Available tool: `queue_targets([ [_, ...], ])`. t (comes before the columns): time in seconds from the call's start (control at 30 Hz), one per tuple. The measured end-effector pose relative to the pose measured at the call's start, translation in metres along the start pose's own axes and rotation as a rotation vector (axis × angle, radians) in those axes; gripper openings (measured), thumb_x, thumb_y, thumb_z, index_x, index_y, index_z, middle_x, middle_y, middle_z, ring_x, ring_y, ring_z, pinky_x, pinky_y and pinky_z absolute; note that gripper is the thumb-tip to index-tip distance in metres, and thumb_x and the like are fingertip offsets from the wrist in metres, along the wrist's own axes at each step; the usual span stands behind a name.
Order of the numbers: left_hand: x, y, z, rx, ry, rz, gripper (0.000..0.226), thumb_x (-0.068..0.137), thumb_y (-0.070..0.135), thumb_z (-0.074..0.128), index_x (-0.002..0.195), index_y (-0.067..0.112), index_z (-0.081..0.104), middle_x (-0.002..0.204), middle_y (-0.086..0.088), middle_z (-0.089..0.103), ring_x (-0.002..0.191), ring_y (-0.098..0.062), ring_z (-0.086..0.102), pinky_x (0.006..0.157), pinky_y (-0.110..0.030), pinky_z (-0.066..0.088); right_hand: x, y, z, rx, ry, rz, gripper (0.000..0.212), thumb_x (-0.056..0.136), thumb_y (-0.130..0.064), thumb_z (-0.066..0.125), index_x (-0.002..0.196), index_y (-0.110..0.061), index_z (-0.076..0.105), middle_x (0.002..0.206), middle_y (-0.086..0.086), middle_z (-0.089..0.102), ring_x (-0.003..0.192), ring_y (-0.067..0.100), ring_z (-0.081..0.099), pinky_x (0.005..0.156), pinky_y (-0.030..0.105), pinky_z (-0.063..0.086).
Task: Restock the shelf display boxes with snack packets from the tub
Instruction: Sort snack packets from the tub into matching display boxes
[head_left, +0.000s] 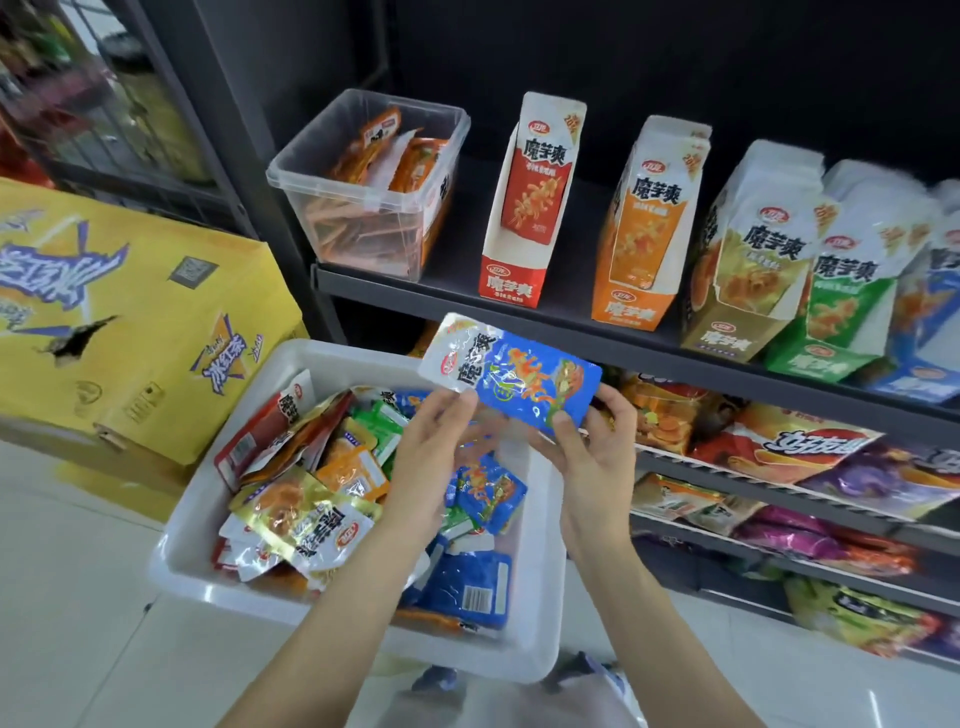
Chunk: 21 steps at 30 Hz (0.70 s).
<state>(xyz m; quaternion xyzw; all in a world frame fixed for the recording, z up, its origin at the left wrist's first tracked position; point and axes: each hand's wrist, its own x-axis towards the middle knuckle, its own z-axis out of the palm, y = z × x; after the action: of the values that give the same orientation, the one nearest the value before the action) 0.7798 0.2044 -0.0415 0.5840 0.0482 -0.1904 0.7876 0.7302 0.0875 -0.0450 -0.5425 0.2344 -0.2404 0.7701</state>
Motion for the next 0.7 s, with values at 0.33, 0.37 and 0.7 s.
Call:
queue_targets([
  [0.33, 0.035, 0.026, 0.036, 0.884, -0.382, 0.527, 0.021, 0.09, 0.029, 0.061, 0.108, 0.02, 0.058, 0.102, 0.009, 0.068, 0.088, -0.002, 0.065, 0.073, -0.028, 0.056, 0.025, -0.049, -0.058, -0.743, -0.062, -0.305, 0.05, 0.084, -0.021, 0.07, 0.123, -0.037, 0.042, 0.116, -0.018, 0.057, 0.101, 0.0, 0.056, 0.077, 0.013, 0.047],
  [0.37, 0.038, 0.027, 0.047, 0.983, -0.454, 0.58, 0.023, 0.09, 0.031, 0.061, 0.107, 0.017, 0.059, 0.1, 0.006, 0.069, 0.085, -0.004, 0.065, 0.072, -0.03, 0.056, 0.029, -0.06, -0.065, -0.716, -0.078, -0.291, 0.051, 0.084, -0.02, 0.071, 0.122, -0.037, 0.042, 0.113, -0.02, 0.058, 0.097, 0.0, 0.058, 0.074, 0.013, 0.049],
  [0.7, 0.036, 0.0, 0.194, 0.783, -0.555, 0.805, 0.03, 0.087, 0.023, 0.067, 0.116, 0.019, 0.059, 0.109, 0.013, 0.065, 0.1, -0.002, 0.059, 0.088, -0.02, 0.048, 0.051, -0.145, -0.189, -0.592, 0.354, -0.574, 0.018, 0.093, -0.016, 0.061, 0.087, -0.032, 0.056, 0.081, -0.017, 0.069, 0.074, 0.004, 0.067, 0.069, 0.023, 0.055],
])
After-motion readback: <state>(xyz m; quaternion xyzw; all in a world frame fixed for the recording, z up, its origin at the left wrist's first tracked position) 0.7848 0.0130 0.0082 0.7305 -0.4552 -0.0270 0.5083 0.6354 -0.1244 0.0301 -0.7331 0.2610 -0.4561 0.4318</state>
